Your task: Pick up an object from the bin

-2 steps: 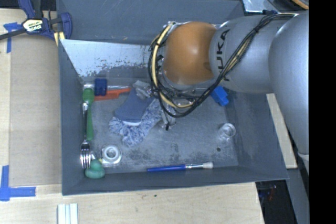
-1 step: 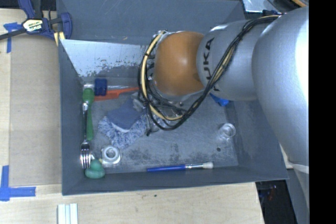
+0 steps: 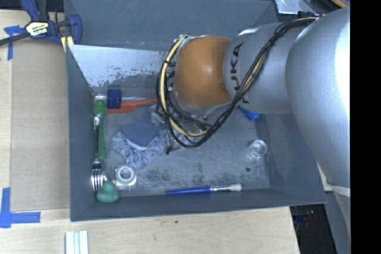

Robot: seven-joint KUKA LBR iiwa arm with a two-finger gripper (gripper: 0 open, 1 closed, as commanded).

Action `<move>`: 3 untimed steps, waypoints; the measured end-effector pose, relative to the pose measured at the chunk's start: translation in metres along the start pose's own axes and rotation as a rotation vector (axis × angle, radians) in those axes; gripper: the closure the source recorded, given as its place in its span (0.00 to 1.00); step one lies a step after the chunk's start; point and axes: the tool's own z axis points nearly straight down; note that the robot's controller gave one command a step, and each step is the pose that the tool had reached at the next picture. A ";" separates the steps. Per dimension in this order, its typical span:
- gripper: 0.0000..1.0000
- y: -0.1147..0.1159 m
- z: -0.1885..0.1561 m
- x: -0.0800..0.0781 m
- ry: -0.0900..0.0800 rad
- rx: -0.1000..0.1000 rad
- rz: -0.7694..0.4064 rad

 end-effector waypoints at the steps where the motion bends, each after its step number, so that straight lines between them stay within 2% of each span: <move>1: 1.00 0.000 -0.010 0.001 0.004 0.000 0.000; 2: 1.00 0.000 -0.029 -0.001 -0.002 0.001 0.001; 3: 1.00 -0.001 -0.082 -0.001 0.004 -0.001 0.002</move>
Offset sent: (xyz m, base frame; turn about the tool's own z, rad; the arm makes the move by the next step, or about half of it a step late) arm -0.0010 0.0000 0.0347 0.0002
